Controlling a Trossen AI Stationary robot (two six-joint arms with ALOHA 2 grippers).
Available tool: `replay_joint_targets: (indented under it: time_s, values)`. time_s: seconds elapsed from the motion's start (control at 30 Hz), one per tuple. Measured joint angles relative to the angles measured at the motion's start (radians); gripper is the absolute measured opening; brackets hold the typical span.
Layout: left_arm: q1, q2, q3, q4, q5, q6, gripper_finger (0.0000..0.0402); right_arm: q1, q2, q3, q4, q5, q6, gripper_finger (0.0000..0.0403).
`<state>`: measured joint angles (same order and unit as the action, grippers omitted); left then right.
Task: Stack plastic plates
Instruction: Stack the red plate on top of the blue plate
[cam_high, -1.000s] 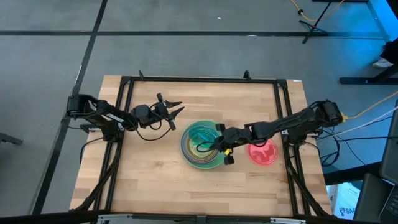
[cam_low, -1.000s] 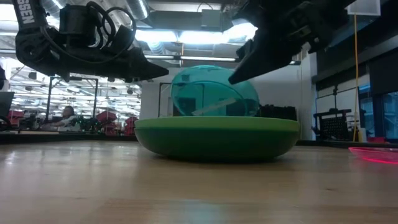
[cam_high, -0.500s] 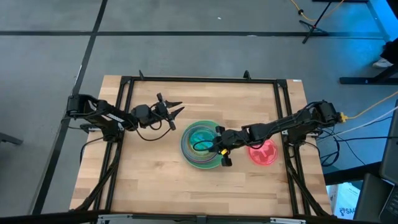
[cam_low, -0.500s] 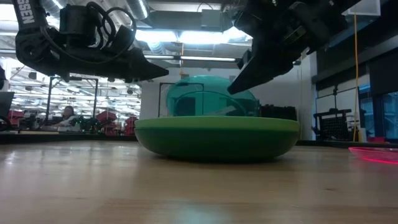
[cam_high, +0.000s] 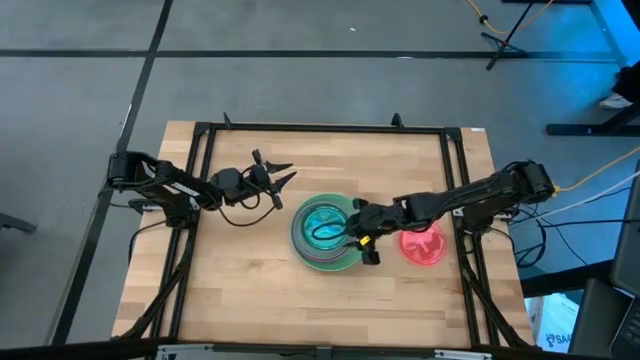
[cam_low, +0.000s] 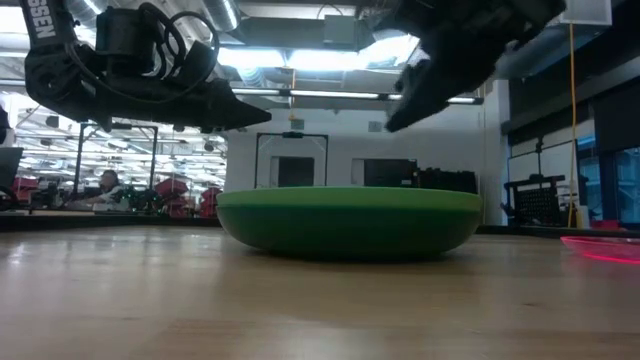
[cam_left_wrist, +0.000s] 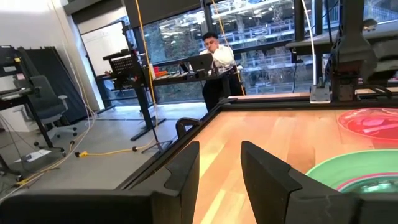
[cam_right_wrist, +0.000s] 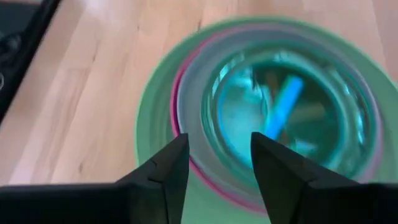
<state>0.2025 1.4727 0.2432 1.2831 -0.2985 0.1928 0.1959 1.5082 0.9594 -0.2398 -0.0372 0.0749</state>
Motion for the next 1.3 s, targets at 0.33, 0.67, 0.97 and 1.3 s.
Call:
replay_joint_targets:
  time_s: [0.33, 0.67, 0.97, 1.3]
  values:
    - [0.000, 0.000, 0.000, 0.000, 0.000, 0.000, 0.0112, -0.004, -0.202, 0.004, -0.525, 0.108, 0.164, 0.0152]
    - [0.000, 0.000, 0.000, 0.003, 0.000, 0.000, 0.0112, -0.204, -0.339, -0.192, -0.755, 0.058, 0.210, 0.0115]
    - [0.000, 0.000, 0.000, 0.004, 0.042, 0.010, 0.0112, -0.384, -0.284, -0.269, -0.703, -0.122, 0.141, 0.0108]
    - [0.000, 0.000, 0.000, -0.003, 0.055, 0.003, 0.0112, -0.464, -0.121, -0.267, -0.739, -0.146, 0.074, 0.0154]
